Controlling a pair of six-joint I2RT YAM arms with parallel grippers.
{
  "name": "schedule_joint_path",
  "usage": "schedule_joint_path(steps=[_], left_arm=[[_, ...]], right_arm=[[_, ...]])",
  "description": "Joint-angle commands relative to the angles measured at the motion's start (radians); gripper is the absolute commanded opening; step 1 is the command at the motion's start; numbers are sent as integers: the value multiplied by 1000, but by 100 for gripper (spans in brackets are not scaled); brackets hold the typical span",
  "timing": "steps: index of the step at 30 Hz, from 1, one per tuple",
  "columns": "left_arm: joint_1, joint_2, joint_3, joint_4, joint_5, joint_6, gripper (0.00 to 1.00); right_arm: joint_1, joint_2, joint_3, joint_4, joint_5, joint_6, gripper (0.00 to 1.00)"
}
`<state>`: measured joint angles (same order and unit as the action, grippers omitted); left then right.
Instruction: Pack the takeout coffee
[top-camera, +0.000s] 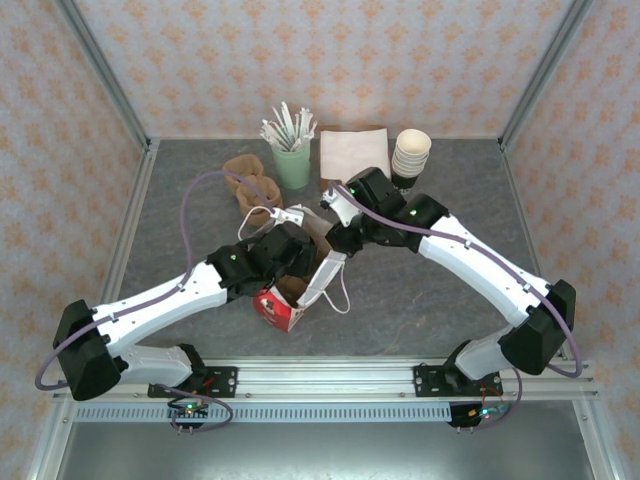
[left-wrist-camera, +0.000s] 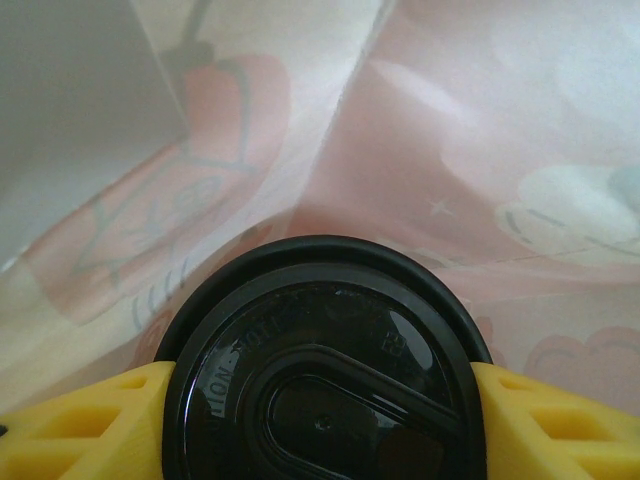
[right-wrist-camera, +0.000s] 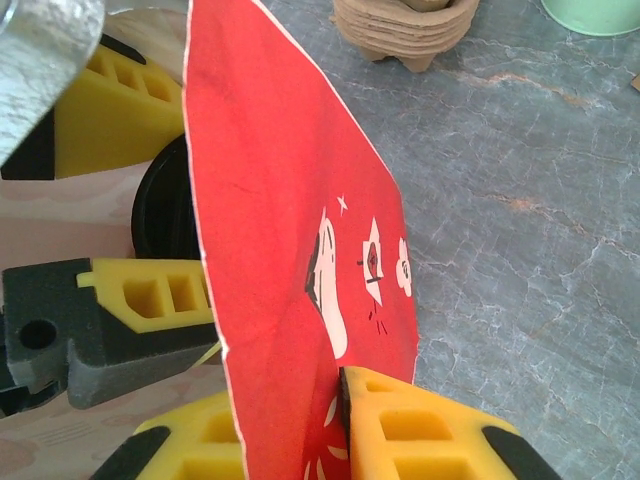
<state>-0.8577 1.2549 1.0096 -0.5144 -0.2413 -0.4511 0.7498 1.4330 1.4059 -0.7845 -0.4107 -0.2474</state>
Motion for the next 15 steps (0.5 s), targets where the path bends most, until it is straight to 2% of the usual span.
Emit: schedule_joint_path(steps=[1, 15], left_arm=[[-2, -14, -28, 23, -53, 16, 61], [-3, 21, -40, 20, -32, 25, 61]], right_arm=[[14, -38, -18, -4, 22, -3, 18], [17, -27, -37, 41, 46, 0, 21]])
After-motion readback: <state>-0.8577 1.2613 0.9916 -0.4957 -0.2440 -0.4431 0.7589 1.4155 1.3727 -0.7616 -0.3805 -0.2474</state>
